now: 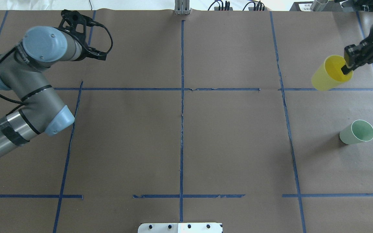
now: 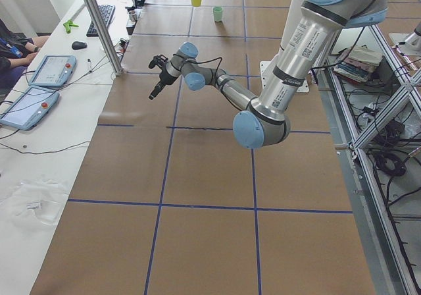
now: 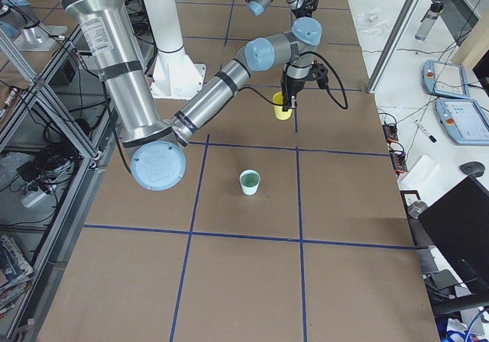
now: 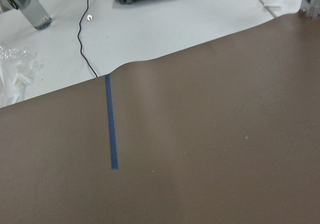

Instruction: Transfer and stack yellow cup on green cup

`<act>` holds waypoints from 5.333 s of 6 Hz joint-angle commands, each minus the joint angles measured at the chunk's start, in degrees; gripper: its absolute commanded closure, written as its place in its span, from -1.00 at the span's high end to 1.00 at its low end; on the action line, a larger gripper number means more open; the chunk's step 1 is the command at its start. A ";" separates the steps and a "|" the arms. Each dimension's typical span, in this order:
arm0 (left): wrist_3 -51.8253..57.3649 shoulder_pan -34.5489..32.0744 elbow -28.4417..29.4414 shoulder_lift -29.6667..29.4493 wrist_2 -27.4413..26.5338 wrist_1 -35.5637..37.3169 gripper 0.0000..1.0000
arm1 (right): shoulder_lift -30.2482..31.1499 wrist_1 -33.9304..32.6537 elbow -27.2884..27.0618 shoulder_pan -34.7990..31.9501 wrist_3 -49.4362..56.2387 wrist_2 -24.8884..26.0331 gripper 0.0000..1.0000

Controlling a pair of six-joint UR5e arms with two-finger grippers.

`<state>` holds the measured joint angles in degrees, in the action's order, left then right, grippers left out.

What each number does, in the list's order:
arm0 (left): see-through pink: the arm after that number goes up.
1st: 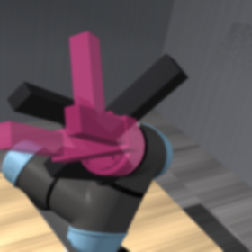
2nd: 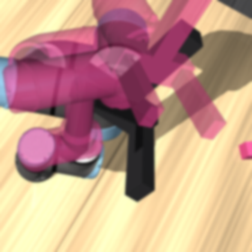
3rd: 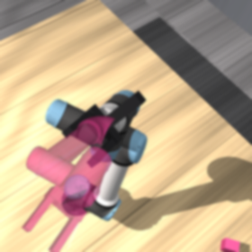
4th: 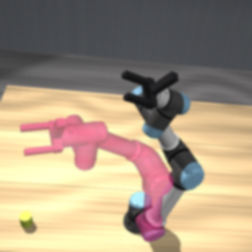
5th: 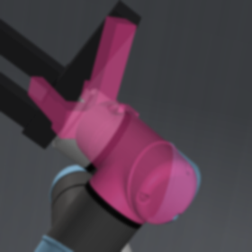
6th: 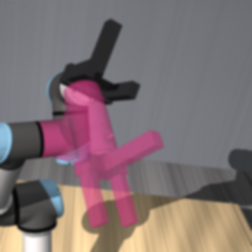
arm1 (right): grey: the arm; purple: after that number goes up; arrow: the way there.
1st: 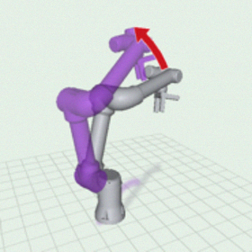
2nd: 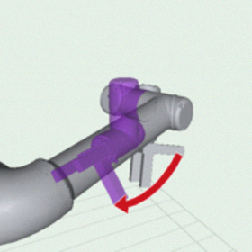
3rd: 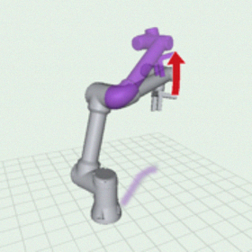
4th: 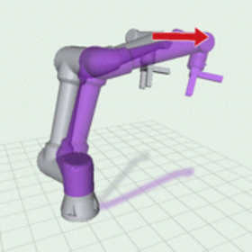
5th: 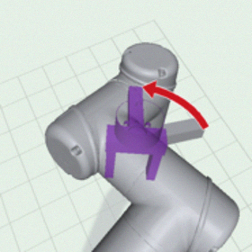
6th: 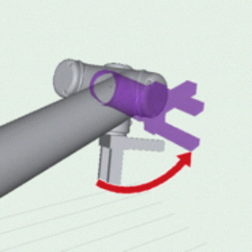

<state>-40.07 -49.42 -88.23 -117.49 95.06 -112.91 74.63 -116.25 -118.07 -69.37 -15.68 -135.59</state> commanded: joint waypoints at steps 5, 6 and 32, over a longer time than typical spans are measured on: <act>8.34 -9.37 -8.89 9.73 24.65 10.61 1.00 | 24.60 18.74 -0.35 -1.74 5.49 1.91 -1.00; 8.34 -9.37 -9.41 9.73 24.65 10.61 1.00 | 23.99 21.47 2.90 -1.65 5.57 1.65 -1.00; 52.38 -40.40 -8.01 31.79 39.68 28.98 1.00 | 29.17 22.20 7.07 -14.22 16.21 1.91 1.00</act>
<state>12.26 -89.77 -96.27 -85.71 134.89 -83.92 103.72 -94.04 -110.94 -83.58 0.65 -133.60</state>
